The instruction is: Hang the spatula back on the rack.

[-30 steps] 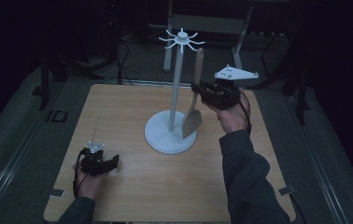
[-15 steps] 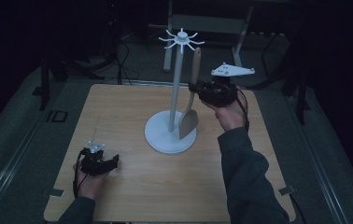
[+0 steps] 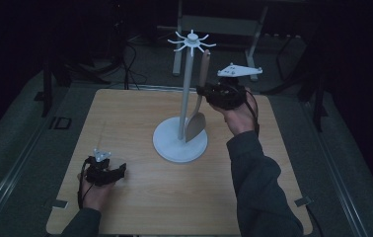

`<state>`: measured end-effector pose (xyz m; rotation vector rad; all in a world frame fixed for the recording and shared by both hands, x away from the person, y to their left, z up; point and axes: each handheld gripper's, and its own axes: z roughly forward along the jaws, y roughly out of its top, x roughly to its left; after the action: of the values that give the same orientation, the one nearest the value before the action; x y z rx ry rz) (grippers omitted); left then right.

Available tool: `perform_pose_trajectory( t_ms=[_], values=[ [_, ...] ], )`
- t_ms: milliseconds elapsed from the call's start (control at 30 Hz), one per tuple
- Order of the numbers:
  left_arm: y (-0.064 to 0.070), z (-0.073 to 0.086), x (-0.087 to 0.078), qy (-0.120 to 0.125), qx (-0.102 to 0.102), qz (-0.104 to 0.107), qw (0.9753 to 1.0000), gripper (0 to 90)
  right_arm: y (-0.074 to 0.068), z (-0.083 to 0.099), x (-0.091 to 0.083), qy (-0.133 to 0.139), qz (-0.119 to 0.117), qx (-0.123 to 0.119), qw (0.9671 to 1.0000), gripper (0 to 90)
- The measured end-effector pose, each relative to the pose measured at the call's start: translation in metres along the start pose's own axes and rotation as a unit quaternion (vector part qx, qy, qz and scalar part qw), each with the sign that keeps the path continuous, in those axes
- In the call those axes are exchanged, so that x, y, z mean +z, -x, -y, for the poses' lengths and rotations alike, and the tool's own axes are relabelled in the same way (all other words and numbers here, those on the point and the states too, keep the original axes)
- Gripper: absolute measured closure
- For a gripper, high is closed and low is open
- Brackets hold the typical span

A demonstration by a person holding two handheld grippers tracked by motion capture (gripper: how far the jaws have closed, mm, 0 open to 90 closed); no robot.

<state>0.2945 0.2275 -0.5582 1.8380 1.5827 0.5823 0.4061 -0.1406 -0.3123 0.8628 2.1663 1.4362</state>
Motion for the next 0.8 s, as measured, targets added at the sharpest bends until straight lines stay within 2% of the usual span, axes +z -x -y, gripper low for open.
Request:
perform_pose_trajectory(
  t_ms=[233,333,533,700,800],
  values=[
    [0.000,0.000,0.000,-0.001,0.001,0.001,1.0000,31.1,-0.001,0.000,0.003,-0.005,0.006,-0.004,1.0000,73.8],
    [0.000,0.000,0.000,-0.001,0.000,0.000,1.0000,31.1,-0.001,0.001,0.001,0.006,0.008,-0.005,0.9999,61.1],
    [0.000,0.000,0.000,-0.001,0.002,0.001,1.0000,31.1,-0.003,0.004,-0.003,0.007,0.027,-0.023,0.9993,46.5],
    [0.000,0.000,0.001,-0.001,0.001,0.001,1.0000,31.1,-0.003,0.008,-0.006,0.002,0.039,-0.032,0.9987,40.2],
    [0.001,0.000,0.001,-0.002,0.002,0.001,1.0000,31.1,-0.001,0.010,-0.011,0.004,0.045,-0.029,0.9986,38.6]
  ],
)
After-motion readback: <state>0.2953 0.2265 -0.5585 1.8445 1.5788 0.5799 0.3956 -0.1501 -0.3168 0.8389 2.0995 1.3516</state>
